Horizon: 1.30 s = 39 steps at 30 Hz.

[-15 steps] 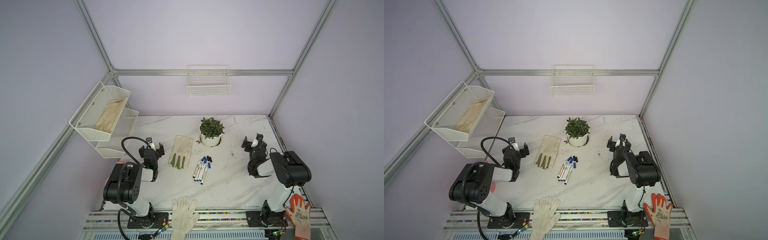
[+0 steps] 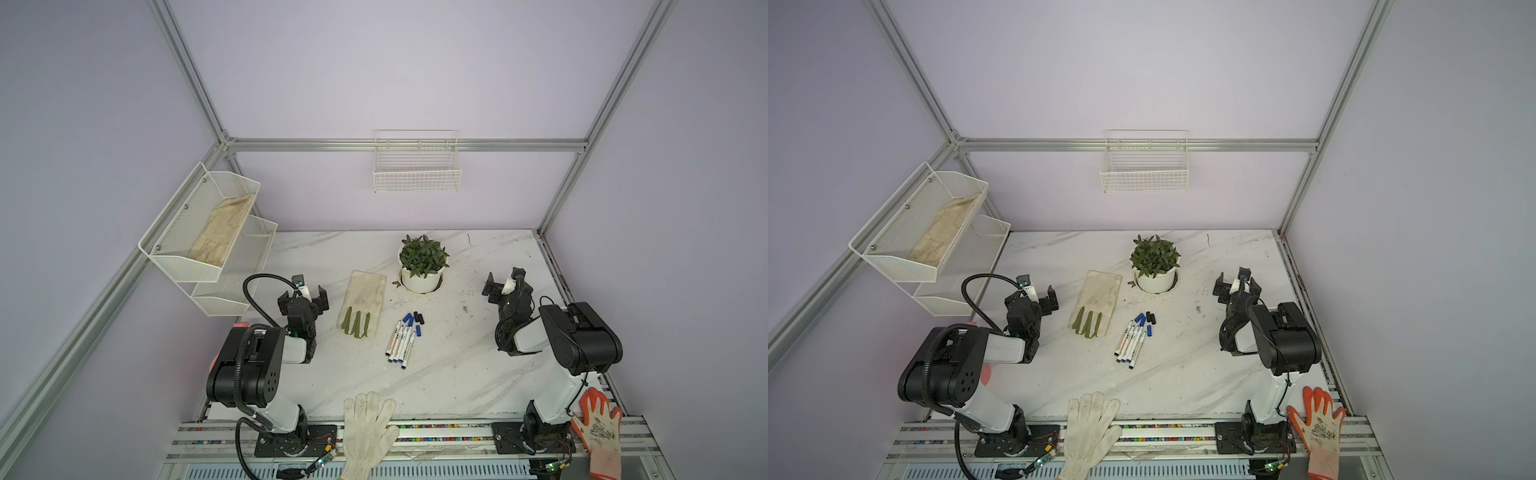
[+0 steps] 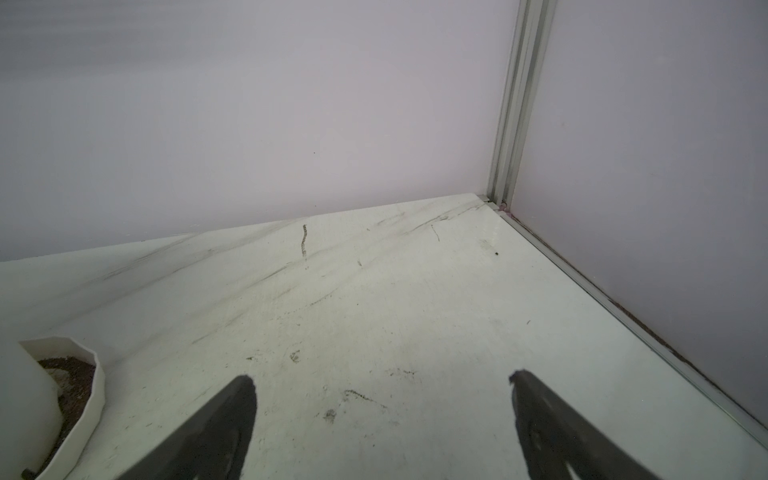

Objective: Insert the pens into the pen caps

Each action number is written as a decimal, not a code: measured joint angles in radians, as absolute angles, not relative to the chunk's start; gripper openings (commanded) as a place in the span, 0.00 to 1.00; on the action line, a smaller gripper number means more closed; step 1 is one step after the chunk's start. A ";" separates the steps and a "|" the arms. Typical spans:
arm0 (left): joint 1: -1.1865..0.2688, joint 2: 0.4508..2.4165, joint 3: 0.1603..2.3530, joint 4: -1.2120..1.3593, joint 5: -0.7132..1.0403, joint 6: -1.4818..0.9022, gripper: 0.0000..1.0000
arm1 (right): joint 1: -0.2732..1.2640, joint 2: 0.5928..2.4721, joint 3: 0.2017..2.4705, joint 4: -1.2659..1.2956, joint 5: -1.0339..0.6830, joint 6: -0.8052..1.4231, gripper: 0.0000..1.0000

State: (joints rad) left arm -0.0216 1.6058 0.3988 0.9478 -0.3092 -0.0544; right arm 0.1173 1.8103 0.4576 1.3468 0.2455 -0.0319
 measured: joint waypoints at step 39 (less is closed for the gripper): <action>-0.199 1.316 0.583 0.372 -0.398 -0.183 1.00 | 0.121 1.351 0.520 0.912 0.451 0.340 0.61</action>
State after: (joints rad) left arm -0.1993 1.3159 0.5835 0.3721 -0.3977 -0.1829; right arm 0.1215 1.3514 0.5198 0.9115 0.4515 0.3397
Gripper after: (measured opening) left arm 0.997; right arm 0.628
